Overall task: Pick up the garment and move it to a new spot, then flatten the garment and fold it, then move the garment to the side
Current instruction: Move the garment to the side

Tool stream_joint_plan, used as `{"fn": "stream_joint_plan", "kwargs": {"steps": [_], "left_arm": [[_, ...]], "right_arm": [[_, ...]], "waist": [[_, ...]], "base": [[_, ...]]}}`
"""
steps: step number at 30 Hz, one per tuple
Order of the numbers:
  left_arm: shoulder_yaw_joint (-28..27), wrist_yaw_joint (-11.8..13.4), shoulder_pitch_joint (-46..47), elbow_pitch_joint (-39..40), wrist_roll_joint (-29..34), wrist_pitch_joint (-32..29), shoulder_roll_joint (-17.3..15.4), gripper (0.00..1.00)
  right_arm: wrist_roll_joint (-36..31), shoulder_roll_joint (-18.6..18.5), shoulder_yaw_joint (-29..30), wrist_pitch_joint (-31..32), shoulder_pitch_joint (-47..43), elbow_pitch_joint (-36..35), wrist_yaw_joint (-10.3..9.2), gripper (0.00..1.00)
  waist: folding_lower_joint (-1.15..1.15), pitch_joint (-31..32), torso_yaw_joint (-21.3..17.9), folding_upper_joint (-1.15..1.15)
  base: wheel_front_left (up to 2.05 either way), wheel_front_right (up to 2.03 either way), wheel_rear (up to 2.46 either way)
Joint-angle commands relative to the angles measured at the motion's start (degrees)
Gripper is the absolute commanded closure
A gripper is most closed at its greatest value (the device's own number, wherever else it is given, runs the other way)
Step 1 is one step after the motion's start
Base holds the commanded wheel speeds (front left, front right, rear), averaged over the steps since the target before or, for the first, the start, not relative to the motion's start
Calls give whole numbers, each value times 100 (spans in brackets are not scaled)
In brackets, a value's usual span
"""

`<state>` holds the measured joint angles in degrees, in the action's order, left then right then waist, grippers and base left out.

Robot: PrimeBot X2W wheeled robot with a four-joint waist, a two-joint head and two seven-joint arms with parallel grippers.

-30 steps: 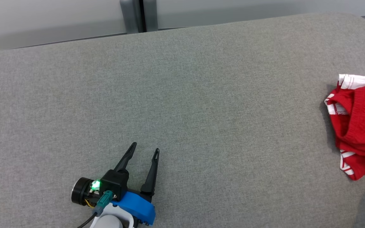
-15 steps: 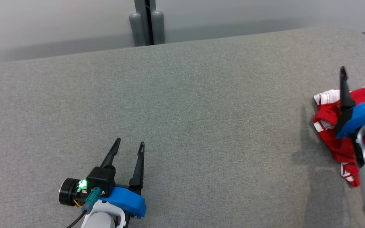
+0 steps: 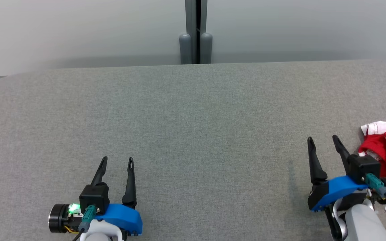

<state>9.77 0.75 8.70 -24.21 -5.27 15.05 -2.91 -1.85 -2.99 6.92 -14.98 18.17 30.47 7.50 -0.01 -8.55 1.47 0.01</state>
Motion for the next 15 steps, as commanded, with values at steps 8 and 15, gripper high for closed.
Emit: {"fn": "stream_joint_plan", "kwargs": {"steps": [8, 15], "left_arm": [[-300, 59, -311, -156, -70, 15, -5, 0], [-456, -78, -614, -168, -149, 15, -1, 0]], "right_arm": [[495, 5, -300, -23, -632, -83, -2, 0], [712, 6, -451, -24, -904, -46, -2, 0]], "waist": [[1, 341, 95, -1], [1, 708, 67, -1]], "base": [[0, 0, 0], [0, 0, 0]]}}
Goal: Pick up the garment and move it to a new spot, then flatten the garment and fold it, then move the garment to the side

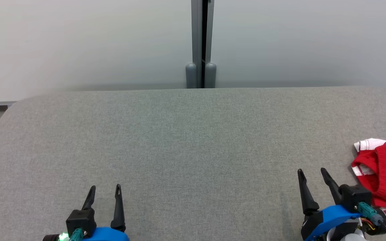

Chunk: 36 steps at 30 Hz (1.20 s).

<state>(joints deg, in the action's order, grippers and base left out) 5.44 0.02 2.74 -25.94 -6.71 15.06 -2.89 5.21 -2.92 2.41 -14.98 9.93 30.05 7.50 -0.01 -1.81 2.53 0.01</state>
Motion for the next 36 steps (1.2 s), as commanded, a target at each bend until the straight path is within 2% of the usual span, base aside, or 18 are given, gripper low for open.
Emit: {"fn": "stream_joint_plan", "kwargs": {"steps": [1, 6, 7, 12, 36], "left_arm": [[-38, -13, -48, 5, -34, 14, -2, 0], [-67, -199, -150, 1, -223, 14, -2, 0], [-64, -207, -130, -4, -238, -1, -1, 100], [-91, -212, -241, -211, -330, -79, 11, 100], [-420, -376, -49, 232, -2824, -699, 7, 100]], "right_arm": [[25, -1, -13, -24, -104, 4, -2, 0], [112, -1, -51, -24, -158, -51, -2, 0], [93, 0, -45, 0, -76, -29, 0, 100], [183, 7, -16, 77, -144, 175, 0, 100], [2770, 2, 103, 696, -226, -392, 0, 100]], "waist": [[1, 69, -45, -1], [1, 217, -55, -1], [1, 213, -43, 0], [1, 229, -45, 0], [1, 216, -86, 0]], "base": [[0, 0, 0], [0, 0, 0], [0, 0, 0], [0, 0, 0], [0, 0, 0]]}}
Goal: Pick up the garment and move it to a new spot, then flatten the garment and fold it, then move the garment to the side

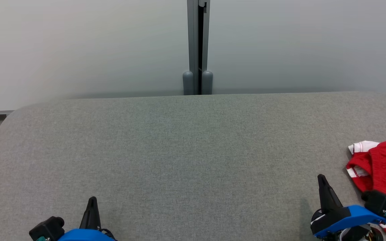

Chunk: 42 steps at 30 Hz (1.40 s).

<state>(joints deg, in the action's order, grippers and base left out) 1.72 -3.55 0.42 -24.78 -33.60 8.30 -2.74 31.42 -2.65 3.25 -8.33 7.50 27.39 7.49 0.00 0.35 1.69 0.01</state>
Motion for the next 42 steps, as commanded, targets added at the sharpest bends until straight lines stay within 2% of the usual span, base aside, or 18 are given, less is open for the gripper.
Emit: {"fn": "stream_joint_plan", "kwargs": {"steps": [1, 21, 42], "left_arm": [[-59, -26, 191, 131, -224, -46, -9, 100], [-278, -135, 315, 409, -1824, -455, -12, 100], [-458, -221, 417, 633, -3132, -788, -14, 100]], "right_arm": [[243, -24, 24, 52, 14, -146, 1, 100], [1898, -27, 112, 461, -26, -496, 1, 100], [3253, -30, 186, 794, -67, -779, 1, 100]], "waist": [[0, -1, -3, 0], [0, -11, -36, 0], [0, -22, -70, 0]], "base": [[0, 0, 0], [0, 0, 0], [0, 0, 0]]}}
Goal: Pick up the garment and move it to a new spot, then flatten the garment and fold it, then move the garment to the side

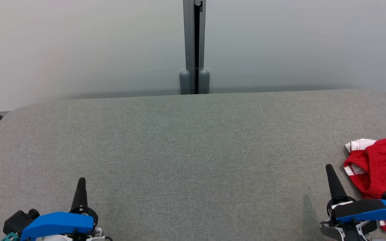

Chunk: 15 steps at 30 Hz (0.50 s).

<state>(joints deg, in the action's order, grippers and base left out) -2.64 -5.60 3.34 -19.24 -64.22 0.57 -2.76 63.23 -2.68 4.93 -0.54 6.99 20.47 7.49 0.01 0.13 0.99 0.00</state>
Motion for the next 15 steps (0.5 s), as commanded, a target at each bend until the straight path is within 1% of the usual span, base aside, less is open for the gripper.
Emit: {"fn": "stream_joint_plan", "kwargs": {"steps": [1, 15], "left_arm": [[-31, -19, 128, 90, -129, -34, -12, 100], [-143, -74, 191, 221, -902, -233, -14, 100]], "right_arm": [[131, -28, 21, 32, -17, -101, 1, 100], [940, -29, 65, 234, -41, -267, 1, 100]], "waist": [[0, 0, -2, 0], [0, -8, -25, 0]], "base": [[0, 0, 0], [0, 0, 0]]}}
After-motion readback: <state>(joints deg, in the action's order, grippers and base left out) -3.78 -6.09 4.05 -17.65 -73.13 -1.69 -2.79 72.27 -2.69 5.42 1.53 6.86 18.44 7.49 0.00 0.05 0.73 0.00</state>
